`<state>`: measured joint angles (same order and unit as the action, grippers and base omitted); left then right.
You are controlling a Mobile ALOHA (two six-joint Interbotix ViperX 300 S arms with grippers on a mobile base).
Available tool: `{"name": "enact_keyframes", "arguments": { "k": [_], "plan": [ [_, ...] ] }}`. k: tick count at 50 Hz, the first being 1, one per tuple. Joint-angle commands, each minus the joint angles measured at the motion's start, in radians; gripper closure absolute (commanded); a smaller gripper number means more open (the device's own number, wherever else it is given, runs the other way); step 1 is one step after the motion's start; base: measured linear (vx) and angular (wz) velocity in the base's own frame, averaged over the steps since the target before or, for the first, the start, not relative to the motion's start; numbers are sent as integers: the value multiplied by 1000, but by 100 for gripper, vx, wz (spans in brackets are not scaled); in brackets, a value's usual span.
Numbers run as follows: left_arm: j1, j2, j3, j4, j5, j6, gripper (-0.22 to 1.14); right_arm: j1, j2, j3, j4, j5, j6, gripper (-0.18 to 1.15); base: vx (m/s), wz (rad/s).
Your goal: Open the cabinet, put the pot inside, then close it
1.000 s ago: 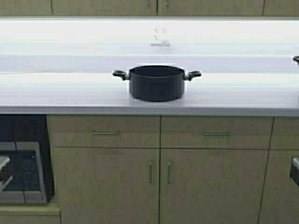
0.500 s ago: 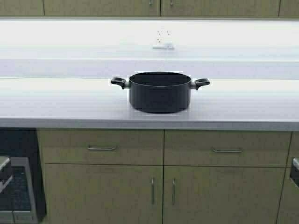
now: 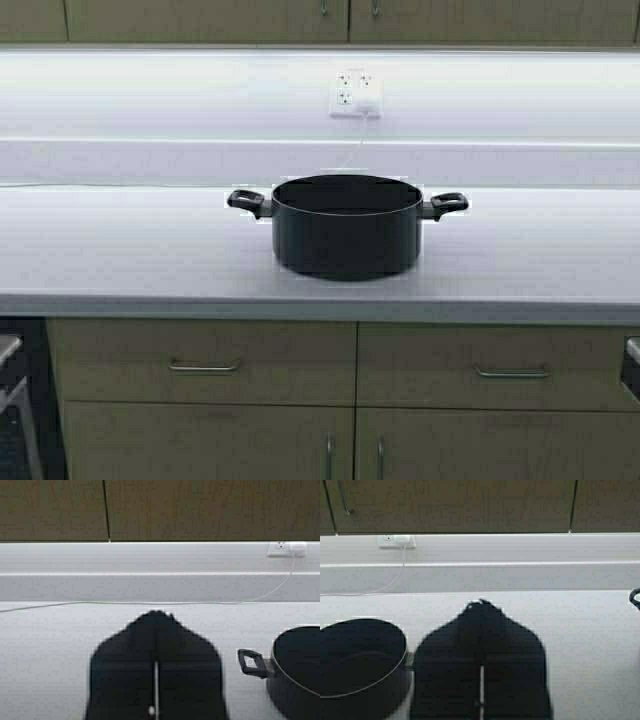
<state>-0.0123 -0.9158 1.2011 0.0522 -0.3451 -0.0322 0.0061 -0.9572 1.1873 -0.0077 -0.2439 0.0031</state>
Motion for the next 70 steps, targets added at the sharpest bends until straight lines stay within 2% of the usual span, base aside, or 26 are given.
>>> {"name": "enact_keyframes", "arguments": {
  "k": [1,43,46,49,51,52,54,56,57,59,62,64,70],
  "plan": [
    [2,3,-11,2,-5,-8,88,2,2,-17,-2,-6,0,92,25,1],
    [2,11,-11,2,-15,-37,86,6,-44,-9,5,32,9,91,16,0],
    [-11,3,-11,-2,-15,-55,79,32,-44,-11,8,31,34,83,2,-1],
    [-44,-9,-14,0,-11,-87,61,77,-37,-12,2,28,60,63,1,0],
    [-74,-14,-20,3,5,-106,42,112,-34,-15,-3,26,64,44,1,0],
    [-89,-14,-23,8,15,-110,31,138,-32,-18,-6,26,61,26,1,-1],
    [-126,-9,-37,25,41,-114,7,176,-32,-25,-8,21,60,4,2,-1],
    [-169,-2,-51,46,74,-120,-14,213,-32,-32,-8,12,64,-13,2,-1],
    [-192,2,-57,54,87,-121,-20,232,-32,-38,-5,8,67,-17,2,-2],
    [-245,11,-67,64,109,-120,-21,273,-28,-52,-3,0,64,-14,1,-1],
    [-325,38,-92,77,114,-118,-10,327,-3,-89,-2,0,63,-4,1,-1],
    [-374,69,-114,84,110,-118,-6,359,34,-115,-2,0,60,-2,1,-1],
    [-469,232,-196,101,26,-110,-10,437,193,-216,-5,-25,57,-4,1,0]
  ]
}}
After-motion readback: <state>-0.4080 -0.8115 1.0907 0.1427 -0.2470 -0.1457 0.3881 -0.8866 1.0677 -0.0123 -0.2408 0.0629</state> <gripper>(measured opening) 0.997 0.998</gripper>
